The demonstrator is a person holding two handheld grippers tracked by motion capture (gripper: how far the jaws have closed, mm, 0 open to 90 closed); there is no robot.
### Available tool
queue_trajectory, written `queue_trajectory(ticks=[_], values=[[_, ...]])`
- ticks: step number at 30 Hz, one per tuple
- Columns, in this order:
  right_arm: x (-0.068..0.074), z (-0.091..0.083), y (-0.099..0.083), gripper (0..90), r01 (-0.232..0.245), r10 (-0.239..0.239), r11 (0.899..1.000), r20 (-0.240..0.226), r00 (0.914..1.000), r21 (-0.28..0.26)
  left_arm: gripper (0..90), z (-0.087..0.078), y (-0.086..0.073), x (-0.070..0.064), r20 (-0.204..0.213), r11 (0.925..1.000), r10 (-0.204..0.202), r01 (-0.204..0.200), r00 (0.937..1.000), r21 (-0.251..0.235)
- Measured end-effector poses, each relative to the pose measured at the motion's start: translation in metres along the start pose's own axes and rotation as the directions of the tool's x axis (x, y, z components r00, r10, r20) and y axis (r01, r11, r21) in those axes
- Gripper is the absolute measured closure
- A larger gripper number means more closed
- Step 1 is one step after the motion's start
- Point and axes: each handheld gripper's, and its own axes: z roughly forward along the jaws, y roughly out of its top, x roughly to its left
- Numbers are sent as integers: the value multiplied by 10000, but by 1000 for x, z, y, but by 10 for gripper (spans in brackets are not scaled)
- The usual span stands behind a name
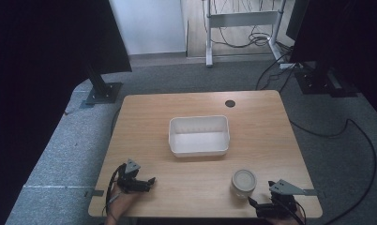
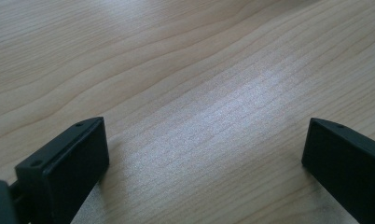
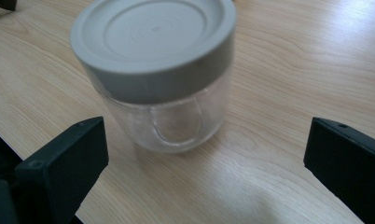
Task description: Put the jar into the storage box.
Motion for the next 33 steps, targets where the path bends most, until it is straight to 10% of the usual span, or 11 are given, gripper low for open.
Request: queue_trajectory(ticks=[33], values=[[17, 40, 20, 32, 513, -513, 9987, -238, 9984, 23, 2, 0, 0, 0, -1, 10000, 4, -4, 10000, 2]])
